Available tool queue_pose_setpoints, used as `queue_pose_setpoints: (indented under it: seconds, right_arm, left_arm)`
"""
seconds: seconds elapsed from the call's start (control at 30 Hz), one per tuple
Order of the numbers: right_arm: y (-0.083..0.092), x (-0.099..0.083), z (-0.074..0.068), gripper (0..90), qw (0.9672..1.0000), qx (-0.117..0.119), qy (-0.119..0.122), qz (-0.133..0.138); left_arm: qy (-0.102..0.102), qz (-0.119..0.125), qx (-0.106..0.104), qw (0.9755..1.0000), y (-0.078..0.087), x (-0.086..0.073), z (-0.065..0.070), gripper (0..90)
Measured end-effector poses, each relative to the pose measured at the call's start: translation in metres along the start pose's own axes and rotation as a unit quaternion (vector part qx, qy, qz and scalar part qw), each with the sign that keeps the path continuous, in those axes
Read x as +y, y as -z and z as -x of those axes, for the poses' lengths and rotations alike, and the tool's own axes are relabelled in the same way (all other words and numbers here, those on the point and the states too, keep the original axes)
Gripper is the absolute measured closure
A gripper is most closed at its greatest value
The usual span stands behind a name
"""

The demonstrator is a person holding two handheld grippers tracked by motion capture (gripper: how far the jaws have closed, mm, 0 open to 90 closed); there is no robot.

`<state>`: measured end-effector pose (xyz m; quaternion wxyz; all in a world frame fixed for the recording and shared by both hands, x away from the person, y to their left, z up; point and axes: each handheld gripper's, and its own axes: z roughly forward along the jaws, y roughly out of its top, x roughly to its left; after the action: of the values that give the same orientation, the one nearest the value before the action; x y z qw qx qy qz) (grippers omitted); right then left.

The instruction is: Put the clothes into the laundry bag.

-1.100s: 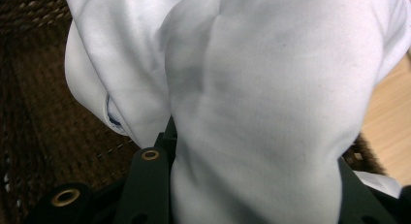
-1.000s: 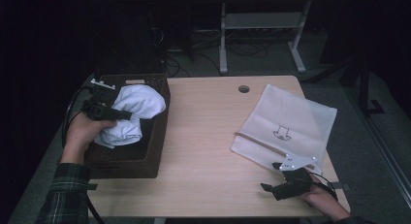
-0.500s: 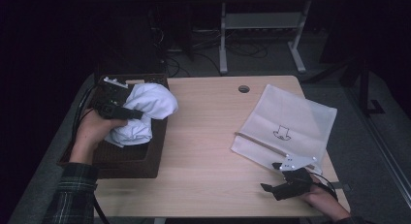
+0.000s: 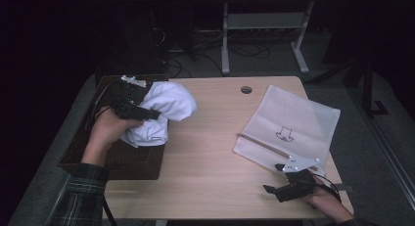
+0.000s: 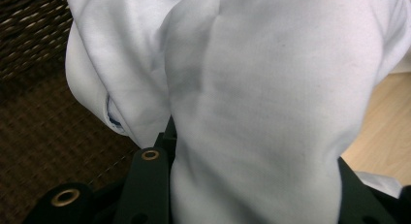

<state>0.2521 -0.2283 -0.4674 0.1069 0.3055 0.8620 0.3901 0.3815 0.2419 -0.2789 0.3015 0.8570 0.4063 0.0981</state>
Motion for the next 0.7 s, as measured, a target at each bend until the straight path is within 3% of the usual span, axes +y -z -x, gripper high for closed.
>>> queue_pose_setpoints:
  seconds: [0.3, 0.7]
  right_arm:
    - [0.001, 0.0, 0.0, 13.1, 1.0, 0.0, 0.0, 0.001]
    - [0.001, 0.0, -0.001, 13.1, 1.0, 0.002, 0.002, 0.002]
  left_arm:
    - [-0.031, 0.0, -0.027, 0.9992, -0.013, 0.014, 0.028, 60.4]
    - [-0.066, -0.013, -0.057, 0.9961, -0.047, 0.019, 0.064, 60.4]
